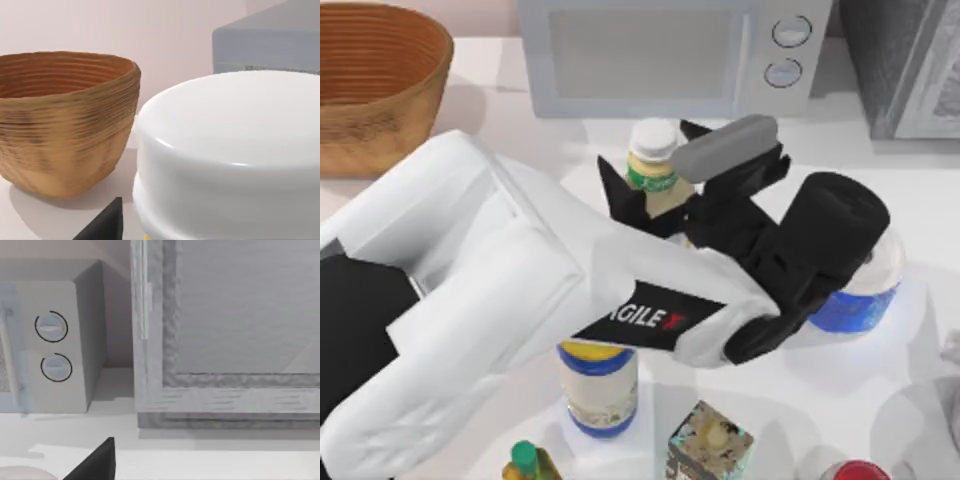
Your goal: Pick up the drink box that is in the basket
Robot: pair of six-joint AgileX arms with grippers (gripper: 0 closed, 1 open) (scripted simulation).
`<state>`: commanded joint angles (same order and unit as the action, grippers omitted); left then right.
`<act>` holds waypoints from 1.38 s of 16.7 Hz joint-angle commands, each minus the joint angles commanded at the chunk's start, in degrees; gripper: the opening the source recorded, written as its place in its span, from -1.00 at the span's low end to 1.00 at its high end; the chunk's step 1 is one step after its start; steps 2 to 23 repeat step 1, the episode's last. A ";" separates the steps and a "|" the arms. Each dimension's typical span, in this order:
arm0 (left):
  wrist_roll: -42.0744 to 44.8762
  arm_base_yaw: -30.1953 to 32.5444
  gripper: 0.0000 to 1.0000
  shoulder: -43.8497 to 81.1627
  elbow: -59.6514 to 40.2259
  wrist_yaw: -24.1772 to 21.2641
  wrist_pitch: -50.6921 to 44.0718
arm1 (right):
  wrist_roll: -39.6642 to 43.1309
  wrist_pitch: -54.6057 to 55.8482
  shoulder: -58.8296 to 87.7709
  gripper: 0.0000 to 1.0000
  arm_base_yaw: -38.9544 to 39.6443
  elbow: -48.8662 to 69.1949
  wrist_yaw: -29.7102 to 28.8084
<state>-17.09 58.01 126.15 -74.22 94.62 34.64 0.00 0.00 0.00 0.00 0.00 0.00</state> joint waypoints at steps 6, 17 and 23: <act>0.00 0.00 1.00 0.00 0.00 0.00 0.00 | 0.00 0.00 0.00 1.00 0.00 0.00 0.00; 0.00 0.00 1.00 0.00 0.00 0.00 0.00 | 0.00 0.00 0.00 1.00 0.00 0.00 0.00; 0.00 0.00 1.00 0.00 0.00 0.00 0.00 | 0.00 0.00 0.00 1.00 0.00 0.00 0.00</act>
